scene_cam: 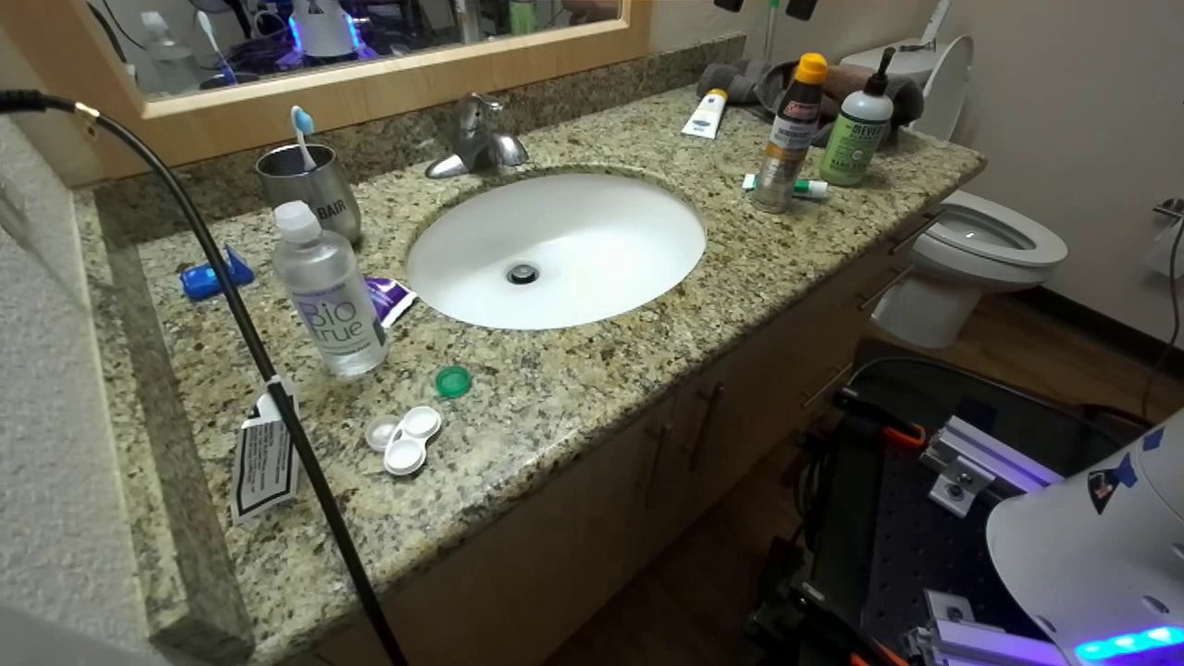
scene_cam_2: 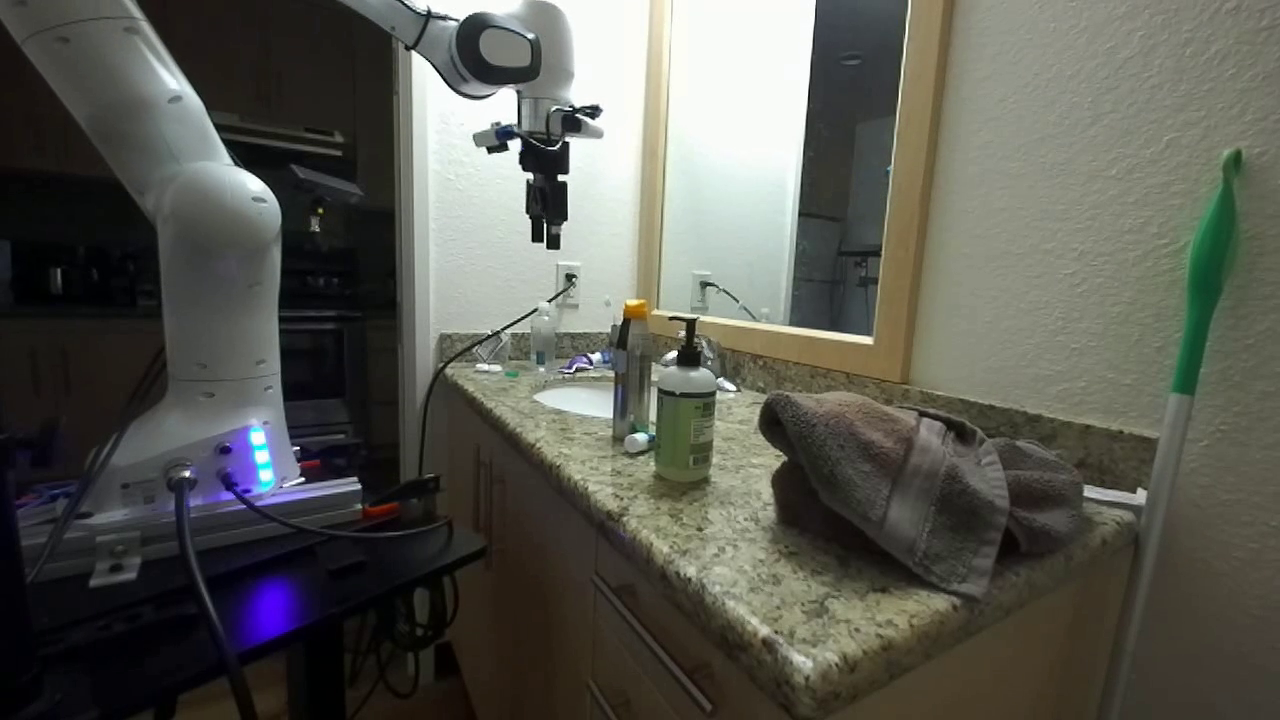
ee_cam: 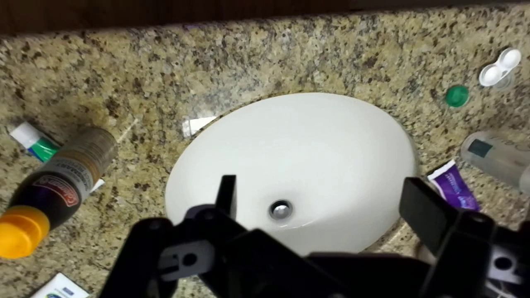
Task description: Move the silver bottle backwards
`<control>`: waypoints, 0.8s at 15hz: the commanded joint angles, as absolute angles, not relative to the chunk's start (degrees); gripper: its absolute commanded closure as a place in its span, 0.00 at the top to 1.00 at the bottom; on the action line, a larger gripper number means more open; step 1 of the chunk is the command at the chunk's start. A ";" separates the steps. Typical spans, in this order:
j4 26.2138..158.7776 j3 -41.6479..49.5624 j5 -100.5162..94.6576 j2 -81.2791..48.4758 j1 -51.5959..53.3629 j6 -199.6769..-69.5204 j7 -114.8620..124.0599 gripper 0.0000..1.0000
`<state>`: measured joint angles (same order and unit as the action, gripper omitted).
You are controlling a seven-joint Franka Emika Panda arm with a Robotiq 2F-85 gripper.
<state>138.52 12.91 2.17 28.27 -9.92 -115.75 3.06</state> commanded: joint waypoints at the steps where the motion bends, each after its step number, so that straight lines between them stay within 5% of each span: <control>1: 137.11 12.16 0.22 28.44 -15.13 -112.40 10.78 1.00; 12: 137.94 15.36 1.52 29.65 -23.54 -112.49 22.95 1.00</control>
